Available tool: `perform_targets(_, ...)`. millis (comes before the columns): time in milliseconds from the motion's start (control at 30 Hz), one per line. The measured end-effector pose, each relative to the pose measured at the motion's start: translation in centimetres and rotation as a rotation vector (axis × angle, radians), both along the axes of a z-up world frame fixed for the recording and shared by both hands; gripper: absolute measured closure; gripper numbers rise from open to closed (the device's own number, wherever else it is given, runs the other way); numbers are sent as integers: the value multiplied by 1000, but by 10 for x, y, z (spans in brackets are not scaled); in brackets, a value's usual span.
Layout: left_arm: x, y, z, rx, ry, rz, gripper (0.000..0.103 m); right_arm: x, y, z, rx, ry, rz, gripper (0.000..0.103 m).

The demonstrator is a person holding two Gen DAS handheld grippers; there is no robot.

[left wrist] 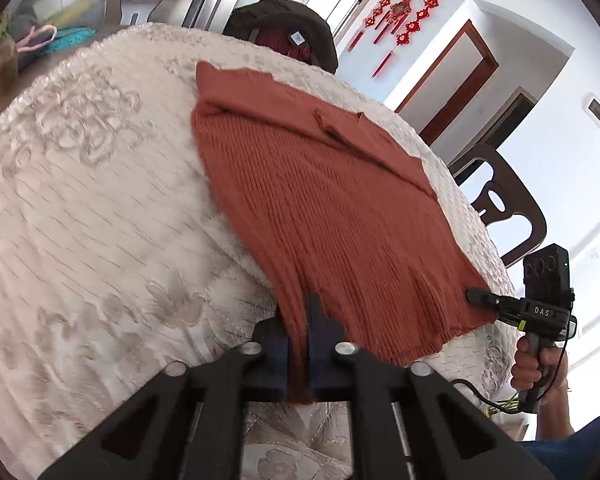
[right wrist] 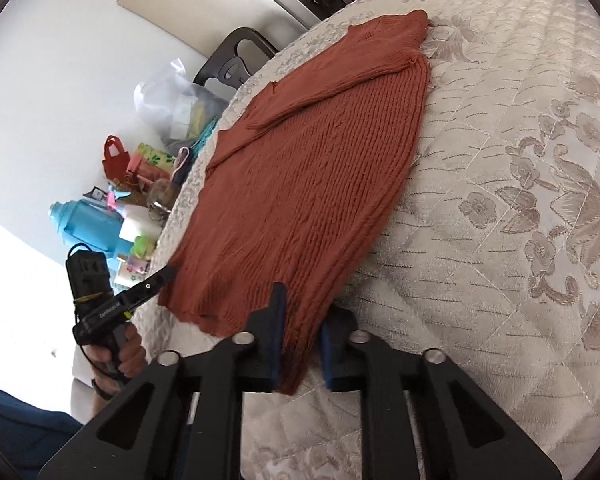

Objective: Fold small clothes
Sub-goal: 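Grasp the sweater hem with the left gripper while the right gripper grasps it too, then lift the hem with both grippers and fold it toward the collar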

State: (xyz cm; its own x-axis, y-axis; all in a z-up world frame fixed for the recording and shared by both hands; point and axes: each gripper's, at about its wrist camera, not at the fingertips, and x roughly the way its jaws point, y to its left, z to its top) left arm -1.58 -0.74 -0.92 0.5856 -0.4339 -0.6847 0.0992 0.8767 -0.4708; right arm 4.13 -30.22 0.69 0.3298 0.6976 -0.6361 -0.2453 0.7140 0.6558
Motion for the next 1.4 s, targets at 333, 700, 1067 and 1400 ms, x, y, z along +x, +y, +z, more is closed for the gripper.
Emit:
perform_targets(333, -29, 33, 37, -93, -163, 48, 97, -30, -44, 32, 141, -118, -58, 98)
perform_targets(700, -13, 36, 64, -149, -259, 64, 97, -18, -42, 55, 251, -213, -47, 98)
perform_targets(1067, 97, 52, 85, -174, -311, 125, 97, 80, -42, 90, 286, -301, -101, 98)
perform_targets(1400, 199, 52, 26, -134, -92, 162, 96, 188, -45, 30, 251, -92, -227, 98)
